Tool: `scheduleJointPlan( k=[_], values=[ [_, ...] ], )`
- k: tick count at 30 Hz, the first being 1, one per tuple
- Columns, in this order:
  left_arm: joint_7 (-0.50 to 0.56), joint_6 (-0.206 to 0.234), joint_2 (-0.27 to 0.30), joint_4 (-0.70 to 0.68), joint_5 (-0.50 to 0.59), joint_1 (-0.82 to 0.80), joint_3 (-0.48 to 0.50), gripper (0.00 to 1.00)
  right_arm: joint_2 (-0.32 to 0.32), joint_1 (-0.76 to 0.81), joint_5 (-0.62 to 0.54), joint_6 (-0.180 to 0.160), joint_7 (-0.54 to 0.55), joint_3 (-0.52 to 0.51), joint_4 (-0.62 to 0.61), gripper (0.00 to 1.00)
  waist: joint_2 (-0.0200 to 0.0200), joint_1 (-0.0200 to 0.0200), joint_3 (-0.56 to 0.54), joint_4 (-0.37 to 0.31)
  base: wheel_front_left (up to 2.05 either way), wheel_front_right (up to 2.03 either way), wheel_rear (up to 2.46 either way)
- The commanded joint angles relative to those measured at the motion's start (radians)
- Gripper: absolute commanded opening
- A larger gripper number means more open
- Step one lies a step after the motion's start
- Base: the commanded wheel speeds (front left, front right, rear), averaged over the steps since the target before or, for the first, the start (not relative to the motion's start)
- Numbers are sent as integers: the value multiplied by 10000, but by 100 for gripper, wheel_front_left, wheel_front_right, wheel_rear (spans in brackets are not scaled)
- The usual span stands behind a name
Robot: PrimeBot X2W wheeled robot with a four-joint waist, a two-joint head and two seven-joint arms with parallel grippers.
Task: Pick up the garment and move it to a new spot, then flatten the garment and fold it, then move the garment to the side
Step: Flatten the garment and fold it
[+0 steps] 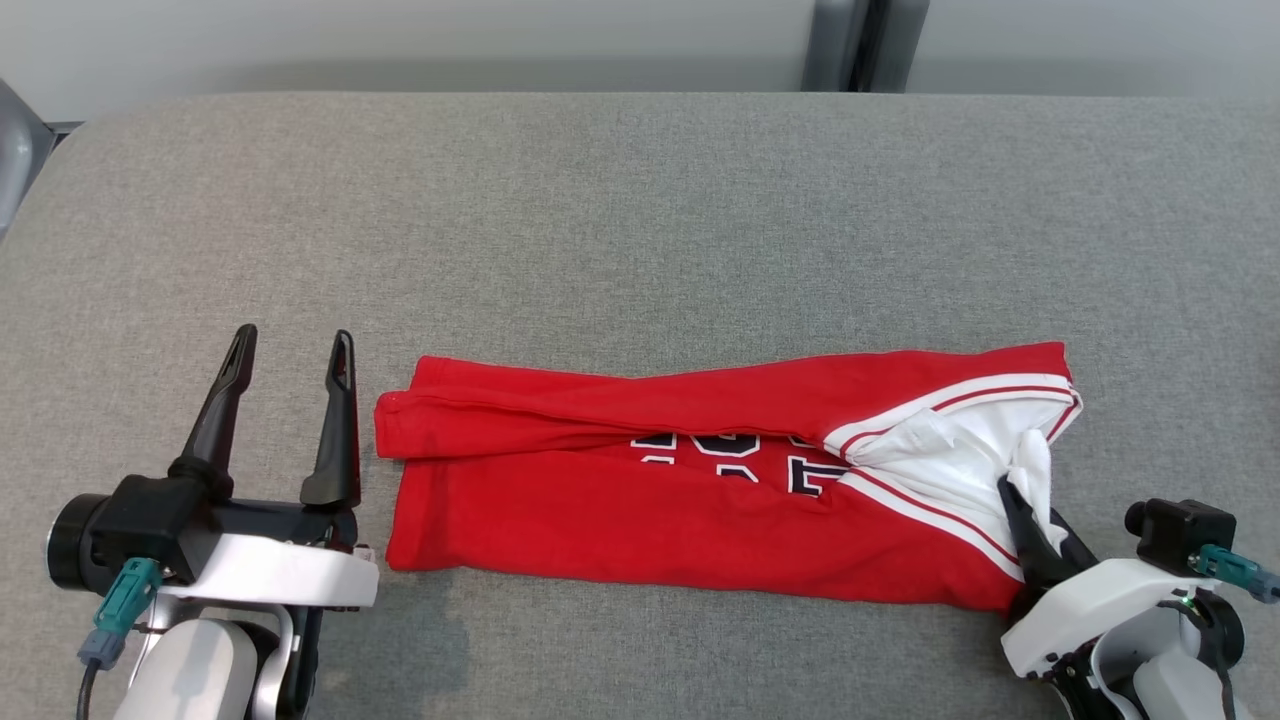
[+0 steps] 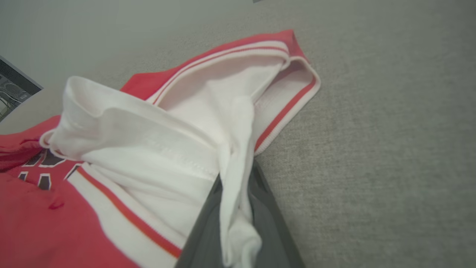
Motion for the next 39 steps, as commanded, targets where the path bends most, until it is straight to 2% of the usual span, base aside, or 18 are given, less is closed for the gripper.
scheduleJointPlan(
  k=[1,5,9,14,19,24,28,35,39],
  values=[
    [-31,34,20,-3,-21,-195,93,100,88,357,177,8,4,320,323,0,0,0,26,-60,0,0,0],
    [-31,50,9,-39,-1,-185,220,100,-361,338,517,-6,-570,240,256,0,0,0,46,-195,0,0,0],
    [-32,28,10,-59,42,-164,295,100,-866,346,586,-17,-1037,-280,-49,0,0,0,44,-319,0,0,0],
    [-32,15,8,-82,61,-96,352,100,-1580,668,412,2,-1265,-1243,-493,0,0,0,44,-490,0,0,0],
    [-32,-6,51,-121,84,-168,388,100,-1917,775,202,9,-1318,-1811,-889,0,0,0,88,-627,0,0,0],
    [-32,0,73,-135,105,-207,399,100,-1652,646,-66,11,-1318,-1665,-1740,0,0,0,86,-712,0,0,0],
    [-32,-8,100,-135,119,-186,381,100,-1374,529,-354,11,-1096,-1387,-3086,0,0,0,58,-753,0,0,0],
    [-22,34,90,-57,105,-241,278,100,-594,477,-774,11,651,-374,-5789,0,0,0,-55,-638,0,0,0],
    [-22,51,40,-4,51,-216,236,100,35,414,-837,12,1416,690,-6692,0,0,0,-75,-502,0,0,0]
  ],
)
